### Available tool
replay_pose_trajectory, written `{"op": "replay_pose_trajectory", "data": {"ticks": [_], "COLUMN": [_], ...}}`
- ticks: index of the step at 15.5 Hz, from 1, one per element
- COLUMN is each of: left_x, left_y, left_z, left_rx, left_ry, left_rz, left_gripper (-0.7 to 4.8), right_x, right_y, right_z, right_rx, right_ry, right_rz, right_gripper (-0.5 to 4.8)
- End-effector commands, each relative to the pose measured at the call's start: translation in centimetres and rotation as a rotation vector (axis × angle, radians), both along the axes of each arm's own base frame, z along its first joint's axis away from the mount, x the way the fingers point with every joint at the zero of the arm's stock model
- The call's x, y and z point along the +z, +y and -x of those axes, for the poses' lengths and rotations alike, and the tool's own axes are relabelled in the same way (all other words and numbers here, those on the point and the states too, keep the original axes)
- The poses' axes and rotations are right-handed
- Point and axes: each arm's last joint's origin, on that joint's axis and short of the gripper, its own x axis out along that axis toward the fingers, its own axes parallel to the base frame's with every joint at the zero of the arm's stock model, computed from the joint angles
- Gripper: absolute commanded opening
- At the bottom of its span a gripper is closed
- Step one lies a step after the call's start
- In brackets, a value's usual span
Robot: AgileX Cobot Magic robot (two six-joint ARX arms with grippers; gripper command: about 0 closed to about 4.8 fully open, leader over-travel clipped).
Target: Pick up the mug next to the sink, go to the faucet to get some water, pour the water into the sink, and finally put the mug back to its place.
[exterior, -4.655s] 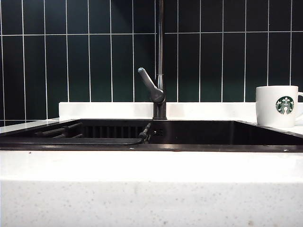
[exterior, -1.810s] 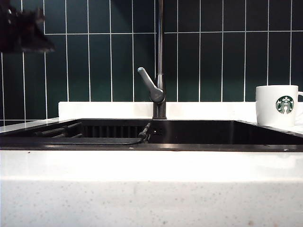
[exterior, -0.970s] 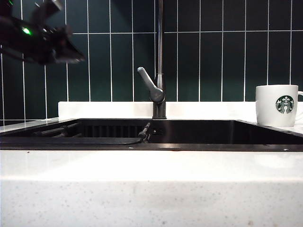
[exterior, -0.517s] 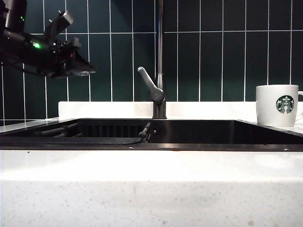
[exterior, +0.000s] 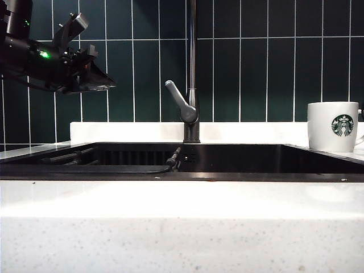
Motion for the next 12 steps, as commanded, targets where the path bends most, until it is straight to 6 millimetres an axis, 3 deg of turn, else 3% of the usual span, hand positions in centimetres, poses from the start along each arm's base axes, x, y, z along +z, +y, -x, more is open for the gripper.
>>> {"op": "replay_pose_trajectory", "data": {"ticks": [1, 7, 12], "left_x": [0.3, -0.6, -0.6], "left_y": [-0.2, -0.8, -0.9], "left_z": [-0.1, -0.2, -0.2], "left_rx": [-0.013, -0.059, -0.084], "left_ry": [-0.025, 0.007, 0.009], "left_rz": [0.006, 0.016, 0.019], "left_gripper": [1.22, 1.21, 1.21], "right_x": [0.9, 1.5, 0.8], "right_y": [-0.4, -0.7, -0.7], "right_z": [-1.2, -3.7, -3.9], "right_rx": [-0.002, 0.023, 0.051], "right_ry": [-0.056, -0.049, -0.029], "right_rz": [-0.036, -0.056, -0.069], "right_gripper": [2.03, 2.03, 1.97]}}
